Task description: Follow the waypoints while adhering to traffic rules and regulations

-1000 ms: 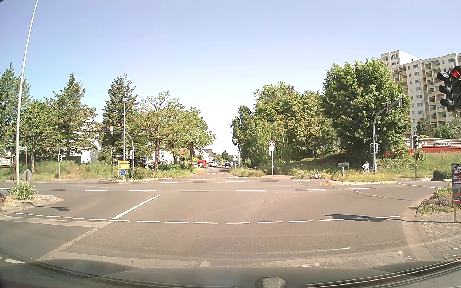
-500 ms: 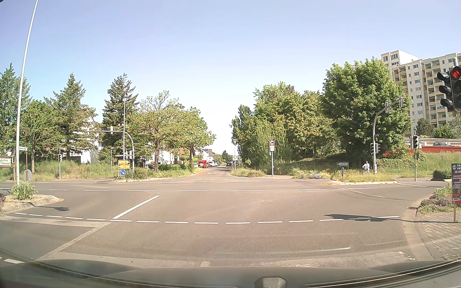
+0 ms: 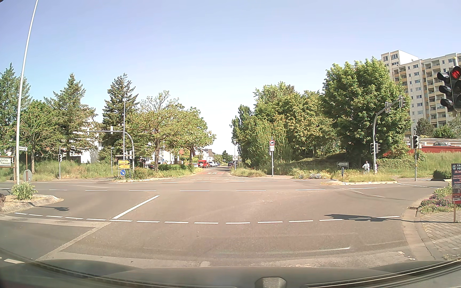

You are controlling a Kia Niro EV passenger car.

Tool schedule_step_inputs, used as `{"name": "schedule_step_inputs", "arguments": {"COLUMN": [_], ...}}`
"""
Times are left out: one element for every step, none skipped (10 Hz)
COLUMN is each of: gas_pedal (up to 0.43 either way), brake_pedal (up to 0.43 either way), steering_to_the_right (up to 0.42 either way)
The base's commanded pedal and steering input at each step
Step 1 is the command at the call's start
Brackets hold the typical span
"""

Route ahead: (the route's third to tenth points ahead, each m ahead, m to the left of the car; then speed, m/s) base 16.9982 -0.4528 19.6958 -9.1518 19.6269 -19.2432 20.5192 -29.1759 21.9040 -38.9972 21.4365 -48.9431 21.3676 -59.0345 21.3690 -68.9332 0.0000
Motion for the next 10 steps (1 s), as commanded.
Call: {"name": "schedule_step_inputs", "arguments": {"gas_pedal": [0.0,0.0,0.0,0.0,0.0,0.0,0.0,0.0,0.0,0.0], "brake_pedal": [0.189,0.183,0.189,0.189,0.183,0.177,0.183,0.183,0.183,0.183], "steering_to_the_right": [0.09,0.09,0.09,0.09,0.09,0.09,0.09,0.09,0.09,0.09]}}
